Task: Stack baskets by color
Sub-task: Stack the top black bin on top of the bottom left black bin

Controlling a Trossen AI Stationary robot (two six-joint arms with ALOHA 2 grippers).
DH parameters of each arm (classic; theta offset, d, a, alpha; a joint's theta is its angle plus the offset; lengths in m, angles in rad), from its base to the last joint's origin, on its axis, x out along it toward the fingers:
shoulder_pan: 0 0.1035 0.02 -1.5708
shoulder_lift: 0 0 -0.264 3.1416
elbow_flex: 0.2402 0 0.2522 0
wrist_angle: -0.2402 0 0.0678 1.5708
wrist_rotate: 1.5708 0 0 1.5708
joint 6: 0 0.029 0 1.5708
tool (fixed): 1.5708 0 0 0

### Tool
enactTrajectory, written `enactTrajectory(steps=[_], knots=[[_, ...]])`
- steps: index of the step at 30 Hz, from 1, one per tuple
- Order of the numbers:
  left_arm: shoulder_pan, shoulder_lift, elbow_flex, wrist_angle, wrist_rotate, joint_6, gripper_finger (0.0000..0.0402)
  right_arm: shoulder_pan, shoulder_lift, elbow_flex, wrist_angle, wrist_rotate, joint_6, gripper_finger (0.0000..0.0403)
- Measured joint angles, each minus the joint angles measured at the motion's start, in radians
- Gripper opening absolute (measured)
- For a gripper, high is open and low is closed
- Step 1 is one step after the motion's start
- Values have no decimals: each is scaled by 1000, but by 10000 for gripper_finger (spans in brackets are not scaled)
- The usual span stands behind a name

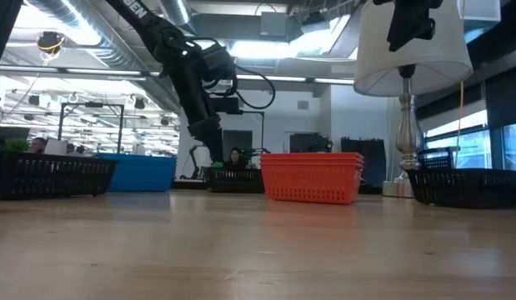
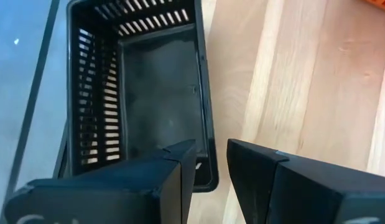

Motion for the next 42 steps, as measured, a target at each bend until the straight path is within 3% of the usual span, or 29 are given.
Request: enactTrajectory(steps=[8, 24, 28, 34, 42], knots=[[18, 3, 0, 21, 4, 8, 84, 0, 0, 0, -1, 0, 23, 113], [24, 129, 0, 21, 22, 8, 84, 0, 0, 0, -1, -1, 29, 113], [20, 129, 0, 22, 22, 82, 82, 0, 0, 0, -1, -1, 29, 113], [9, 129, 0, -23, -65, 59, 12, 0, 0, 0, -1, 0, 29, 113], [-17, 35, -1, -103, -82, -148, 1, 0, 0, 0, 0, 0, 29, 113]])
